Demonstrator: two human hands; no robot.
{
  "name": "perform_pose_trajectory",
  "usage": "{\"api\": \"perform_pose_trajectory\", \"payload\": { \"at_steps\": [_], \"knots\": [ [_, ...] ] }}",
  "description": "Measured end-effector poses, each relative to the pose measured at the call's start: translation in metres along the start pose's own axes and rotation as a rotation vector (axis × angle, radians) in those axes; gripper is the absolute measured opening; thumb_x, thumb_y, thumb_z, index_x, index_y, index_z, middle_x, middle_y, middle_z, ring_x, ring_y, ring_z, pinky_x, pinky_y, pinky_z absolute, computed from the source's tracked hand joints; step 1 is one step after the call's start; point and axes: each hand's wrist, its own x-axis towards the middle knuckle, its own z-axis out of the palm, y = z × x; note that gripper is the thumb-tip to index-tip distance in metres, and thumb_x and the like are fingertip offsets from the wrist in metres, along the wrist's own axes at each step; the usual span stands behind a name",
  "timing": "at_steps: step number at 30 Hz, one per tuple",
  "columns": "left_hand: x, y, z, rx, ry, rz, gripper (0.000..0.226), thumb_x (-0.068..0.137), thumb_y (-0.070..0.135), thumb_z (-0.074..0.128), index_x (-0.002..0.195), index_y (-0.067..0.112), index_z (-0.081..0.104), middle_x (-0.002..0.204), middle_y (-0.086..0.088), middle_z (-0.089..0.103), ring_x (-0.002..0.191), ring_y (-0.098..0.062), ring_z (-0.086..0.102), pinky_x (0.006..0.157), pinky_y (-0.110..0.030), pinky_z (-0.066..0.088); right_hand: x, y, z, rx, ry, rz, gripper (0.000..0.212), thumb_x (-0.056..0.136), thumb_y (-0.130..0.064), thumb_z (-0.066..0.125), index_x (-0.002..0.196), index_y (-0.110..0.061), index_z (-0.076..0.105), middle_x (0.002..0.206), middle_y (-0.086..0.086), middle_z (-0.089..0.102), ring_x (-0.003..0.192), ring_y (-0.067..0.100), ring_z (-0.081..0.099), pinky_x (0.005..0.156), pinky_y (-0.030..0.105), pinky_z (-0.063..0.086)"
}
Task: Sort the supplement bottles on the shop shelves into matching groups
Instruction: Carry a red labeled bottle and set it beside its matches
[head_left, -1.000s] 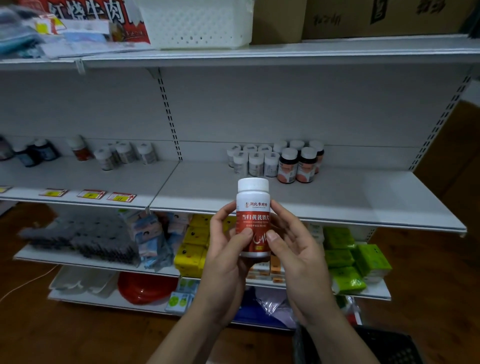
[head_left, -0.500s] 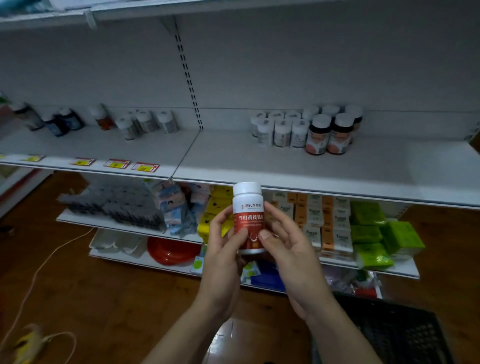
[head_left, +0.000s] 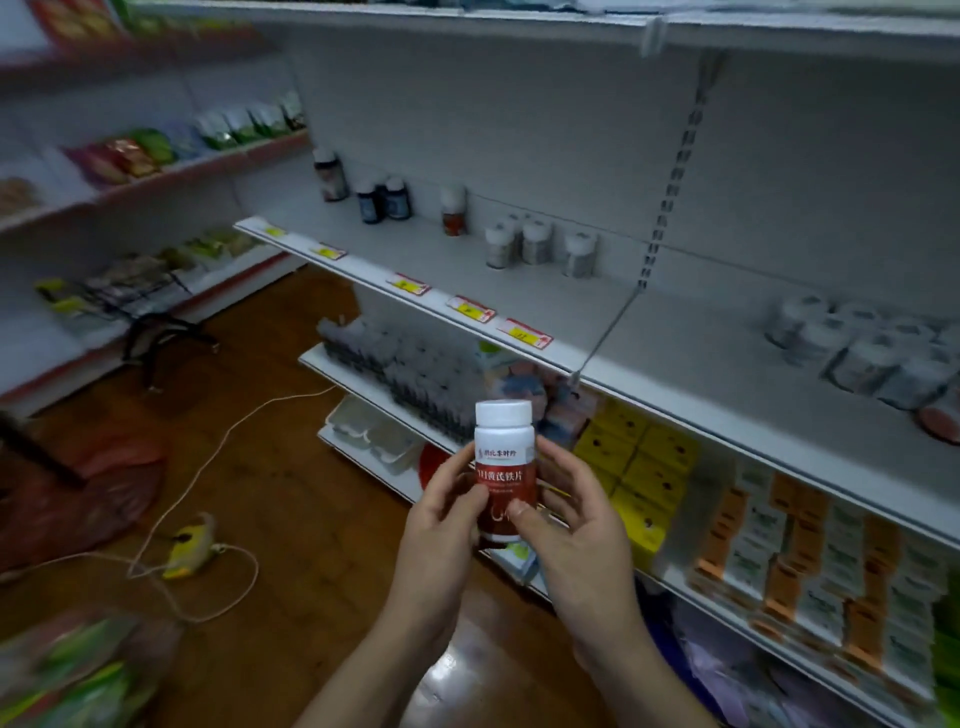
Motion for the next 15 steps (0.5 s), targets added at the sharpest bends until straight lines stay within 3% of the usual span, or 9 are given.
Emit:
{"api": "perform_pose_trajectory", "payload": {
  "at_steps": [3, 6, 9, 13, 15],
  "knots": [
    [0.020, 0.018, -0.047, -0.052, 0.039, 0.017, 0.035, 0.095, 0.003, 0.051, 0.121, 0.023, 0.063, 0.109, -0.004, 0.072, 0.104, -0.027, 0.068, 0.081, -0.040, 0.057, 0.018, 0.001, 0.053, -0.028, -0.049, 0.009, 0.054, 0.084, 0.004, 0.066, 0.111, -0.042, 0.057, 0.112, -0.018, 0.065, 0.100, -0.008, 0.063, 0.080, 0.014, 0.054],
    [0.038, 0.029, -0.089, -0.072, 0.080, 0.035, 0.032, 0.092, 0.004, 0.056, 0.118, 0.021, 0.064, 0.107, -0.004, 0.072, 0.103, -0.026, 0.068, 0.077, -0.037, 0.056, 0.033, 0.005, 0.099, -0.040, -0.089, 0.046, 0.050, 0.086, -0.001, 0.066, 0.114, -0.041, 0.057, 0.114, -0.013, 0.067, 0.103, 0.003, 0.066, 0.089, 0.034, 0.058],
    [0.055, 0.037, -0.123, -0.092, 0.117, 0.038, 0.031, 0.089, 0.004, 0.060, 0.113, 0.022, 0.066, 0.106, -0.006, 0.071, 0.105, -0.030, 0.066, 0.087, -0.044, 0.055, 0.046, 0.010, 0.134, -0.051, -0.114, 0.073, 0.049, 0.086, -0.004, 0.067, 0.115, -0.043, 0.058, 0.114, -0.011, 0.069, 0.106, 0.011, 0.067, 0.091, 0.045, 0.056],
    [0.085, 0.050, -0.152, -0.109, 0.145, 0.070, 0.030, 0.086, 0.003, 0.063, 0.110, 0.021, 0.068, 0.100, -0.005, 0.074, 0.104, -0.034, 0.065, 0.092, -0.050, 0.050, 0.074, 0.014, 0.168, -0.038, -0.154, 0.097, 0.047, 0.086, -0.002, 0.066, 0.114, -0.039, 0.059, 0.111, -0.012, 0.070, 0.102, 0.007, 0.068, 0.087, 0.044, 0.058],
    [0.104, 0.059, -0.162, -0.108, 0.156, 0.078, 0.030, 0.086, 0.004, 0.064, 0.110, 0.021, 0.067, 0.098, -0.003, 0.074, 0.103, -0.033, 0.066, 0.092, -0.049, 0.050, 0.095, 0.016, 0.183, -0.033, -0.166, 0.105, 0.046, 0.085, -0.001, 0.067, 0.115, -0.036, 0.060, 0.113, -0.007, 0.069, 0.098, 0.004, 0.068, 0.078, 0.031, 0.060]
  ]
}}
